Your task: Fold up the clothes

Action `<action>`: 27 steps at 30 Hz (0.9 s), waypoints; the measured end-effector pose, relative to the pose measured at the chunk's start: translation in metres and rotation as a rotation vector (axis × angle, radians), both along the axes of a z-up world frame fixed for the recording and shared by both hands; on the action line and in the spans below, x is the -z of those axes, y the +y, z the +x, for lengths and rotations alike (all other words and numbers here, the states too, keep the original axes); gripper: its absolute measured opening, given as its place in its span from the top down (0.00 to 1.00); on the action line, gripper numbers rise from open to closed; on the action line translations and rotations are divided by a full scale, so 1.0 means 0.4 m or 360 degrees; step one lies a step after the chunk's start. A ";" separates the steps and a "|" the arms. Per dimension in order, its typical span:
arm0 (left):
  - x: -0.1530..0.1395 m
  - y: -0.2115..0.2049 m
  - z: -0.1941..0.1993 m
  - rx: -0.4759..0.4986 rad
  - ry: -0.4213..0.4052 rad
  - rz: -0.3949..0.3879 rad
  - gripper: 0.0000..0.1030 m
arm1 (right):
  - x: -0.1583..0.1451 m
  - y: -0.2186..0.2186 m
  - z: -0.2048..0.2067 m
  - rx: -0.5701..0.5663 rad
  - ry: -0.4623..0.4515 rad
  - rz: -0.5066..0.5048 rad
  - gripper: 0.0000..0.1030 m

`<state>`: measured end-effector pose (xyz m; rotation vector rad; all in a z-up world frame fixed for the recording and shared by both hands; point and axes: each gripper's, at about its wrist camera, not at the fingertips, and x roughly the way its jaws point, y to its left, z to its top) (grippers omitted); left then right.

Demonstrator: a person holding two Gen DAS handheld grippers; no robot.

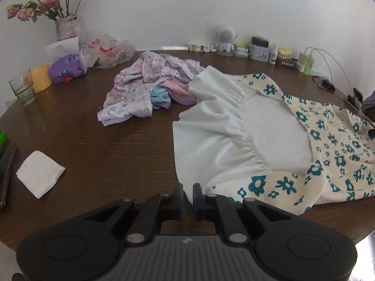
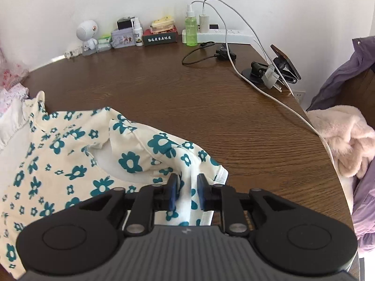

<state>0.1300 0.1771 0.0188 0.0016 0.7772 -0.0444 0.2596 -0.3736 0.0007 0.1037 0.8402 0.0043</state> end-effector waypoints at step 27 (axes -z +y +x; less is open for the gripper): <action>0.030 -0.328 0.765 0.0767 -0.0031 0.0502 0.31 | -0.031 0.099 0.151 -0.0452 -0.0020 -0.0254 0.37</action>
